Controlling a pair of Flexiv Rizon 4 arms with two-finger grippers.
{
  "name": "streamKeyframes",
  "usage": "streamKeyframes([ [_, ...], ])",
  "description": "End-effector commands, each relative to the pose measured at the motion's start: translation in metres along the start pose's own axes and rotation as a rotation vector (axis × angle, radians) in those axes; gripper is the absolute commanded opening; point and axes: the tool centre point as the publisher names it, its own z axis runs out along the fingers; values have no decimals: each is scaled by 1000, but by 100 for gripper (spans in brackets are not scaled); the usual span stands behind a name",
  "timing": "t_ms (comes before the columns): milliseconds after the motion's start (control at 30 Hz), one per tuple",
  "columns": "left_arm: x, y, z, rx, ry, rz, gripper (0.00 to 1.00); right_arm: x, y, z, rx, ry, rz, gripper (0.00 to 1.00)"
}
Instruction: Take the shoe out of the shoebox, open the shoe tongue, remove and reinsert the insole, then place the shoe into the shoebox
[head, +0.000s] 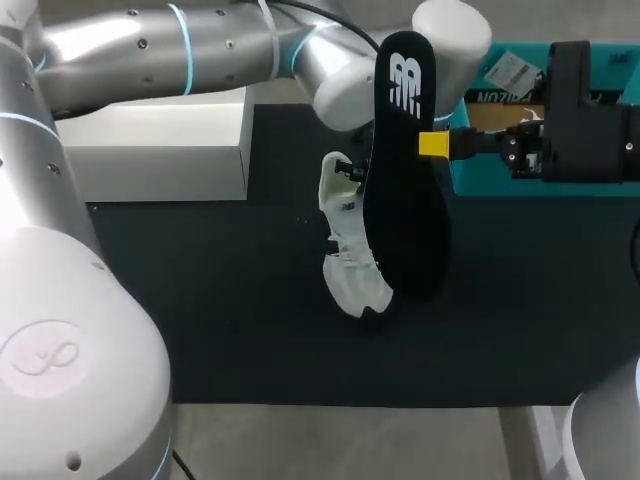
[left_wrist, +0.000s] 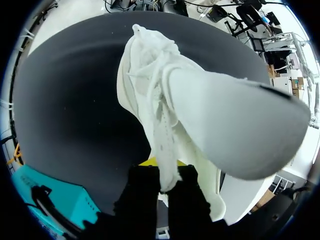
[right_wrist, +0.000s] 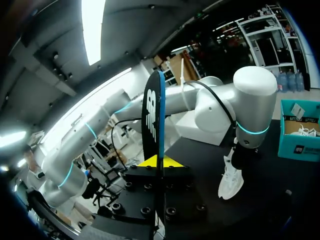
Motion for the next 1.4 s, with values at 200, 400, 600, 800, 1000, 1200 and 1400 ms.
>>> streamKeyframes([
  [200, -9, 12, 7, 17, 61, 92, 0, 0, 0, 4, -1, -1, 1, 0],
  [400, -16, 11, 17, 44, 57, 167, 0, 0, 0, 4, -1, -1, 1, 0],
  [600, -26, 12, 20, 52, 64, 193, 0, 0, 0, 4, -1, -1, 1, 0],
  [800, -19, 14, 13, 90, 16, 186, 100, 0, 0, 4, -1, -1, 1, 0],
  [1000, -4, 18, -31, 98, -173, 155, 100, 0, 0, 4, -1, -1, 1, 0],
  [1200, -1, 29, -68, 101, -356, 128, 100, 0, 0, 4, -1, -1, 1, 0],
  [1400, -6, 37, -96, 94, -519, 92, 100, 0, 0, 4, -1, -1, 1, 0],
])
